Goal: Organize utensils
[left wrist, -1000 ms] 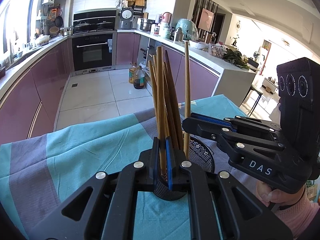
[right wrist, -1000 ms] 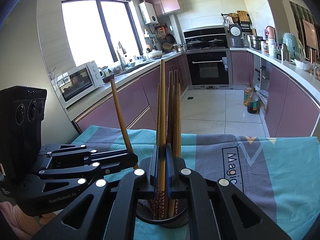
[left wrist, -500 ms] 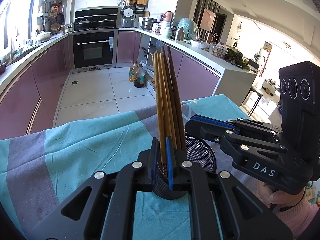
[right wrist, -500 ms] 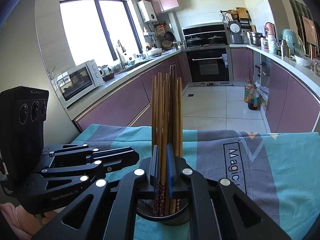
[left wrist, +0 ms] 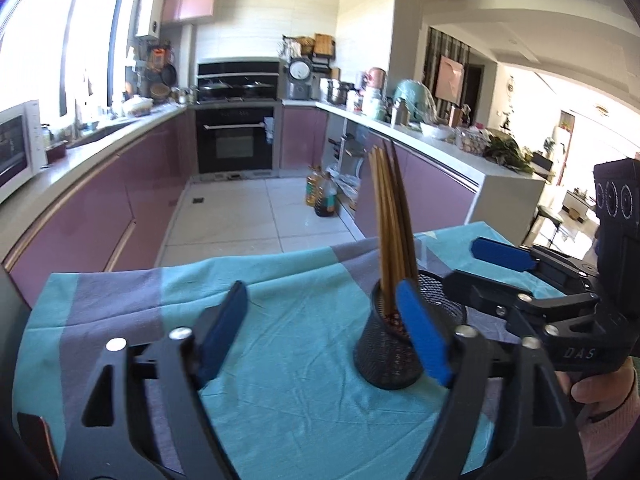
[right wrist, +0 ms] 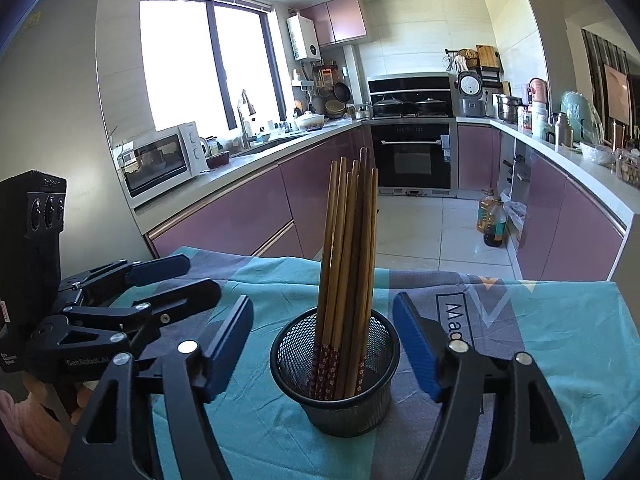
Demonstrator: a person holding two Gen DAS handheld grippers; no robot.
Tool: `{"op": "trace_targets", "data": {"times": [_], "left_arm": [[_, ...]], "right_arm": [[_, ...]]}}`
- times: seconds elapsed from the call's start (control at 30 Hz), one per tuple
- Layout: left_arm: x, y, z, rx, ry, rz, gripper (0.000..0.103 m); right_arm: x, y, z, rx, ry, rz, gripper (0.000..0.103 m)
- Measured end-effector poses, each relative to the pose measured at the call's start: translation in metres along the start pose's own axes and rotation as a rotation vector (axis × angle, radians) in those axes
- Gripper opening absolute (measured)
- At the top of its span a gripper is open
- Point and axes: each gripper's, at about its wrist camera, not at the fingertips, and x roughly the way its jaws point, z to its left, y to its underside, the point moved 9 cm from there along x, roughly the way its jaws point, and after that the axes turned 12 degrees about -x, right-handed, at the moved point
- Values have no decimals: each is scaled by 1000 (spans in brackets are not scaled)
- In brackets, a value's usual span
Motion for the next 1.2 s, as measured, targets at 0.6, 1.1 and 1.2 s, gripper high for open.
{"op": "trace_targets", "data": {"times": [0.6, 1.1, 1.2], "left_arm": [[-97, 7, 57, -32, -186, -281, 97], [-128, 11, 61, -50, -226, -354, 97], [-131, 12, 61, -44, -239, -367, 97]], "right_arm": [[-31, 8, 15, -42, 158, -143, 97], [-48, 5, 20, -46, 235, -214, 97], [-50, 5, 18, -40, 252, -223, 97]]}}
